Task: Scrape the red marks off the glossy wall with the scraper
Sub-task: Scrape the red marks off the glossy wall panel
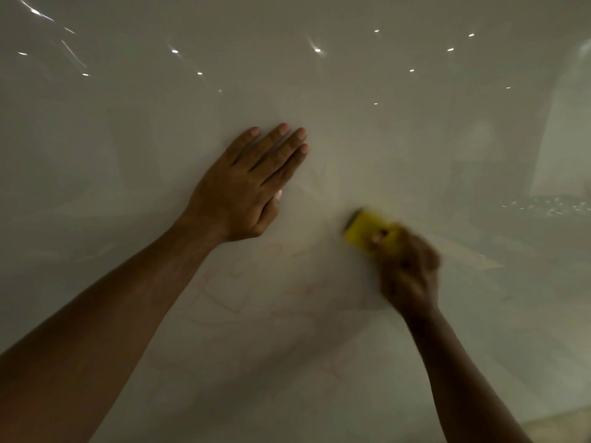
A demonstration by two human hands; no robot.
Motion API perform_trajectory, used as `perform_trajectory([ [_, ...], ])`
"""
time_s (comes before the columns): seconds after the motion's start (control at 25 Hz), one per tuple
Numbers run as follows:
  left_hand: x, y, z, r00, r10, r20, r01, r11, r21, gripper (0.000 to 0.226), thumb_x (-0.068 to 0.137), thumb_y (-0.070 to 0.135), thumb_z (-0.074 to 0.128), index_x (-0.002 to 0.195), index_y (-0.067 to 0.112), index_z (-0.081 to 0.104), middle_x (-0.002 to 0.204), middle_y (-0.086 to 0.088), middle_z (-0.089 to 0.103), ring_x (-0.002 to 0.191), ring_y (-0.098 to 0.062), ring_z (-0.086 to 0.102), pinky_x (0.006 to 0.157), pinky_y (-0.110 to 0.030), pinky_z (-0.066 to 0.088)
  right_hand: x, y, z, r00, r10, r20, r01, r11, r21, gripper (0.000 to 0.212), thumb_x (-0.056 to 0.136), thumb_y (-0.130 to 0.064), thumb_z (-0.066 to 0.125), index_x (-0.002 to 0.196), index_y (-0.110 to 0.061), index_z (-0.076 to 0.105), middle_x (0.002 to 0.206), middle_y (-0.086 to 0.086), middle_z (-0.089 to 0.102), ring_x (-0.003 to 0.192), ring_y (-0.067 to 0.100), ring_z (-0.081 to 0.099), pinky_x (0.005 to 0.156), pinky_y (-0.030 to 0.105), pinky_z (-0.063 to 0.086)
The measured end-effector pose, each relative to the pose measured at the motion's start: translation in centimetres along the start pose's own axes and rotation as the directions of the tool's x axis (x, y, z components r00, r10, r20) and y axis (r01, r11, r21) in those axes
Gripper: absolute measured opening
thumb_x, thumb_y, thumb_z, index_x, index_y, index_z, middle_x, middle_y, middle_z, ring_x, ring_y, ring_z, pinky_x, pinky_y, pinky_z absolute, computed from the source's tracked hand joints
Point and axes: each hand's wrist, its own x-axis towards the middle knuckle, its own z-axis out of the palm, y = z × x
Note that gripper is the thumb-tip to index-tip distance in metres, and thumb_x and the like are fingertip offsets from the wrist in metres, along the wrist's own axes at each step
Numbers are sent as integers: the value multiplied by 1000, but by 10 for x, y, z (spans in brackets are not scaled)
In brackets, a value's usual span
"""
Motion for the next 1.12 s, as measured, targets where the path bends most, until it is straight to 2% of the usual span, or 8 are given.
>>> perform_trajectory([
  [0.2, 0, 1, 2, 1000, -2, 9, 2, 1000, 2, 70, 104, 25, 38, 170, 7, 22, 177, -12, 18, 164, -31, 17, 132, -53, 20, 12, -21, 22, 567, 654, -500, -761, 648, -15, 43, 111, -23, 49, 153, -16, 54, 143, 31, 53, 124, 46, 51, 106, 46, 35],
  [0.36, -1, 1, 2, 1000, -11, -6, 11, 1000, -8, 68, 106, 25, 38, 170, 8, 23, 177, -12, 19, 164, -30, 18, 132, -51, 21, -29, -95, 44, 995, -30, -96, 26, 999, -36, 54, 97, -7, 59, 149, -20, 55, 132, 31, 62, 116, 48, 60, 100, 55, 47],
  [0.44, -2, -1, 1, 1000, -13, -6, 13, 1000, -16, 66, 107, 25, 37, 170, 9, 23, 177, -10, 20, 164, -28, 19, 132, -50, 20, -33, -84, 30, 881, -466, 79, 469, 883, -25, 46, 107, -17, 52, 152, -25, 54, 139, 21, 60, 116, 43, 65, 100, 51, 53],
  [0.6, -6, -2, 1, 999, -31, -15, 31, 999, -28, 62, 111, 28, 34, 170, 13, 25, 177, -6, 21, 164, -24, 20, 133, -46, 18, -21, -43, 12, 959, 230, -166, -252, 959, -132, 41, 105, -12, 57, 144, -21, 56, 127, 28, 63, 111, 47, 62, 90, 51, 48],
  [0.72, -12, -5, 3, 999, -32, -6, 32, 999, -35, 60, 113, 30, 34, 170, 14, 25, 177, -4, 20, 164, -23, 20, 133, -46, 18, -17, -54, 24, 602, 665, -442, -738, 675, 9, 39, 112, -21, 49, 151, -17, 55, 143, 31, 52, 126, 45, 51, 105, 50, 39],
  [0.8, -14, -7, 3, 1000, -29, 0, 29, 999, -30, 60, 113, 30, 34, 170, 14, 24, 177, -4, 20, 164, -23, 20, 133, -46, 18, -10, -87, 37, 685, 633, -360, -660, 749, 61, 42, 108, -15, 50, 149, -15, 58, 146, 32, 50, 131, 44, 48, 107, 48, 36],
  [0.96, -18, -15, -1, 1000, 17, 18, -17, 999, -32, 60, 113, 31, 33, 170, 15, 26, 177, -3, 21, 164, -21, 20, 132, -43, 18, -7, -116, 40, 978, -206, -27, 205, 978, -44, 43, 106, -11, 46, 144, -19, 62, 146, 23, 53, 126, 45, 55, 109, 53, 43],
  [1.12, -48, -36, -8, 999, -26, 22, 27, 1000, -11, 58, 113, 30, 32, 170, 16, 27, 176, -2, 23, 163, -21, 22, 132, -43, 20, 36, -115, 38, 760, 579, -295, -586, 807, 76, 46, 99, -6, 56, 143, -14, 65, 147, 30, 52, 129, 44, 51, 107, 49, 39],
])
